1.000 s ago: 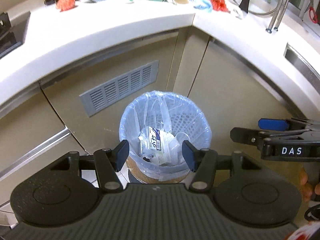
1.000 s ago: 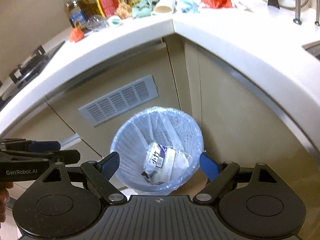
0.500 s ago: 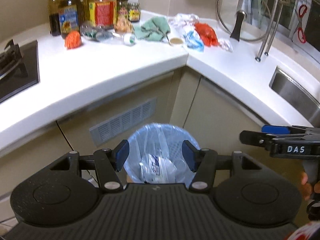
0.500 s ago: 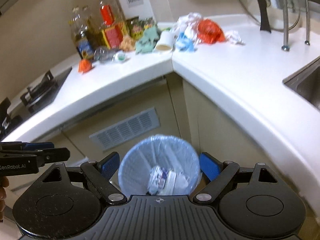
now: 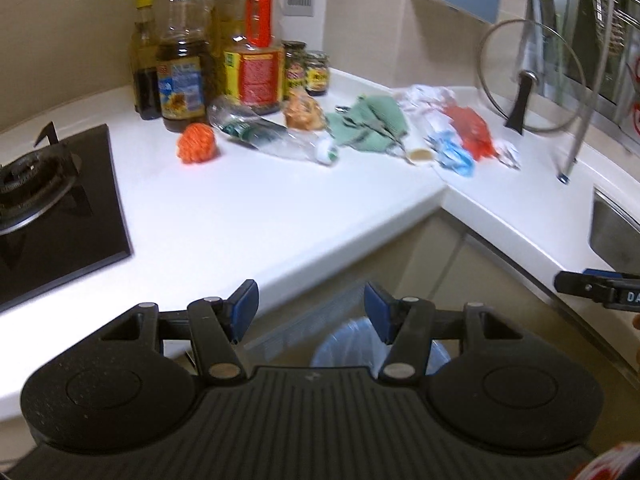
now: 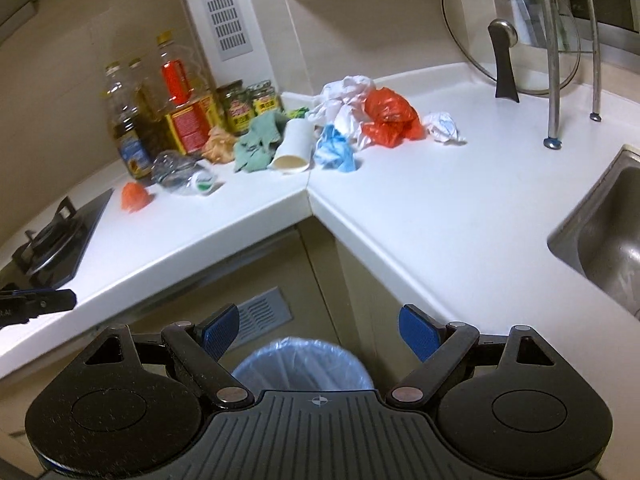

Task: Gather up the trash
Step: 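Raise both tools back up toward the counter, then grasp the blue crumpled glove with the right tool while the left tool approaches the green towel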

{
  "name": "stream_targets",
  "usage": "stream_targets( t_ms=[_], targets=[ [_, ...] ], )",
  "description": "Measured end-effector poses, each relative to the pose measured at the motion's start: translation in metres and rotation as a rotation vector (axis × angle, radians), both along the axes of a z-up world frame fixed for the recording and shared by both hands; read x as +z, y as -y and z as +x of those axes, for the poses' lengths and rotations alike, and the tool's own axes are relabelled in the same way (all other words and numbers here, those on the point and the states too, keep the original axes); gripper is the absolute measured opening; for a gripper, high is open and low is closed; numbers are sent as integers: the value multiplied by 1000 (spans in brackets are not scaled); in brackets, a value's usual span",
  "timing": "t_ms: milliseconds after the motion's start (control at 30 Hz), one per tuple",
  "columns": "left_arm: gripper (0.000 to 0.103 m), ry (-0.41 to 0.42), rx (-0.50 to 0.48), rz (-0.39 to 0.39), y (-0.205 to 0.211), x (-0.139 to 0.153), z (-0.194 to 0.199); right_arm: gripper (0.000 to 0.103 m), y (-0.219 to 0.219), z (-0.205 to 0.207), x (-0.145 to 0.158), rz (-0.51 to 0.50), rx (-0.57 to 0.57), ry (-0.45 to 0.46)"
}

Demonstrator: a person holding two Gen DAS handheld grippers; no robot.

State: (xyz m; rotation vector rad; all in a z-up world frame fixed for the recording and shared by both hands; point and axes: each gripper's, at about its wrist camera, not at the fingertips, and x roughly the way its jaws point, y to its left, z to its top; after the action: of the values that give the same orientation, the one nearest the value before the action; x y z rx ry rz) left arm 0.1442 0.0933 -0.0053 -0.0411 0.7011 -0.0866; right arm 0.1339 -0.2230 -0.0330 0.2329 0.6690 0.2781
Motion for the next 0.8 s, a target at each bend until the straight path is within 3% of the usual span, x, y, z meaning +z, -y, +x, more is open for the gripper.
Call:
stream_targets(
  t_ms=[300,700,800],
  targets=[
    [55,25,-30,2,-18,5,62,87,-8,60,10,-15,-24,30],
    [55,51,-144,-13,6,5,148,86,-18,147,13,-61,-71,97],
    [55,62,-173,-11,15,5,165,80,-22,168,13,-73,-68,119]
  ],
)
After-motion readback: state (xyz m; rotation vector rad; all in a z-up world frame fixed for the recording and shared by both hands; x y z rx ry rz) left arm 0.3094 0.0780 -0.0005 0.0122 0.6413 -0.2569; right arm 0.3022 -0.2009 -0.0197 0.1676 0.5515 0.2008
